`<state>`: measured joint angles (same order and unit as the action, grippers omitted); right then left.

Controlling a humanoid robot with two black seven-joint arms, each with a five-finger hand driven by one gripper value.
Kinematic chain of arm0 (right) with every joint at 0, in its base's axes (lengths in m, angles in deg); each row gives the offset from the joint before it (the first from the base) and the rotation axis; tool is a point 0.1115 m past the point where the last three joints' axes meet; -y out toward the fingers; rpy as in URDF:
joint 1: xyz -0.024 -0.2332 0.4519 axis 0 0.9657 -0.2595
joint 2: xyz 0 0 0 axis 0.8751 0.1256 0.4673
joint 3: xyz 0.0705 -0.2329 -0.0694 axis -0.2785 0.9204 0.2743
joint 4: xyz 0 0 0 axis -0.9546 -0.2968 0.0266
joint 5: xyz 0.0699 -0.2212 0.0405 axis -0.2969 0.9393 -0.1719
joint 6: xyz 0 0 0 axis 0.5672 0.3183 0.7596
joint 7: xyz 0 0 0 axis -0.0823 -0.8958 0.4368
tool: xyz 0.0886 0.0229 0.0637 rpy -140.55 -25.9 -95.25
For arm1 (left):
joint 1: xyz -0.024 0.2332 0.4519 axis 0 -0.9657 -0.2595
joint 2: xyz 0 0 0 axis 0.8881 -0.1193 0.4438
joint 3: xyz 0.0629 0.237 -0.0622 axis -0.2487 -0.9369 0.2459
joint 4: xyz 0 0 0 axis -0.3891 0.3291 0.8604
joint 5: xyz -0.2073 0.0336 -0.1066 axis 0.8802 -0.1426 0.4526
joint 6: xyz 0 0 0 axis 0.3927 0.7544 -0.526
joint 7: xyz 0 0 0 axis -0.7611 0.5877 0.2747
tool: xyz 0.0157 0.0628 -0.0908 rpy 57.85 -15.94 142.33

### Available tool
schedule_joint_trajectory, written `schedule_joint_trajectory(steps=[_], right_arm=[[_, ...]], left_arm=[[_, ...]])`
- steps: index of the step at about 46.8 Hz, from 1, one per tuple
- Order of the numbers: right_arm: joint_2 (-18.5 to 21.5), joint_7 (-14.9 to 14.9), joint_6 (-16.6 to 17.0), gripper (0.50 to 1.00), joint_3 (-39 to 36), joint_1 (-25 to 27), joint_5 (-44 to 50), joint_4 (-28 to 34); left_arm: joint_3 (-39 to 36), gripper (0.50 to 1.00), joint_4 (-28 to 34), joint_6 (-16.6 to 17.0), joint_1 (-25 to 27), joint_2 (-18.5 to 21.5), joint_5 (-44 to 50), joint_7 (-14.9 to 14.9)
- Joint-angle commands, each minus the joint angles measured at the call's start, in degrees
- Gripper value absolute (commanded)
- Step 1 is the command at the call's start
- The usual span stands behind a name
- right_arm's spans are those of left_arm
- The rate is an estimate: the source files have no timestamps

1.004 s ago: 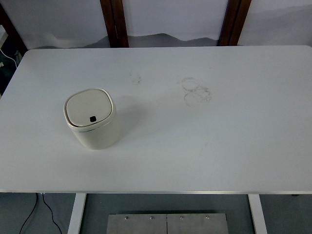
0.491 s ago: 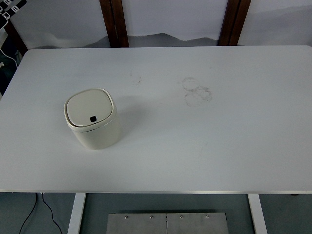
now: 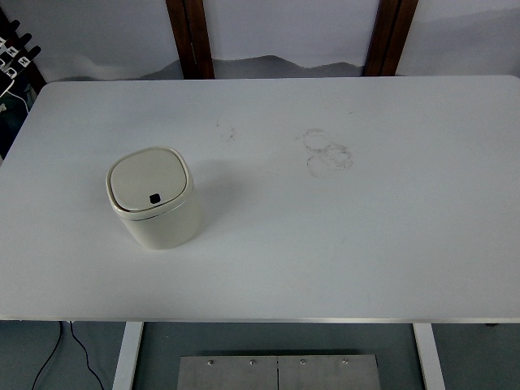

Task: Close trash bin

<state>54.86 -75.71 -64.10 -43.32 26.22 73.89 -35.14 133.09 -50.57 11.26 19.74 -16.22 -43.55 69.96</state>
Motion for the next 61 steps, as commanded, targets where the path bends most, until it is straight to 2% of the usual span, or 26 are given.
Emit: schedule_joint_trajectory(steps=[1,21,61], right_arm=[[0.0,0.01,0.0,0.995,0.0,0.0,0.0,0.0],[0.0,0.01,0.0,0.995,0.0,0.0,0.0,0.0],[0.0,0.01,0.0,0.995,0.0,0.0,0.0,0.0]], left_arm=[[0.08,1.0,-1.11,-0.11,-0.61,-0.5,0.84,0.01],[0.08,1.0,-1.9,-0.29,-3.51,-1.29,1.1,0.01],[0.08,1.0,-1.9,-0.29,-4.74,-1.56,1.1,0.01]])
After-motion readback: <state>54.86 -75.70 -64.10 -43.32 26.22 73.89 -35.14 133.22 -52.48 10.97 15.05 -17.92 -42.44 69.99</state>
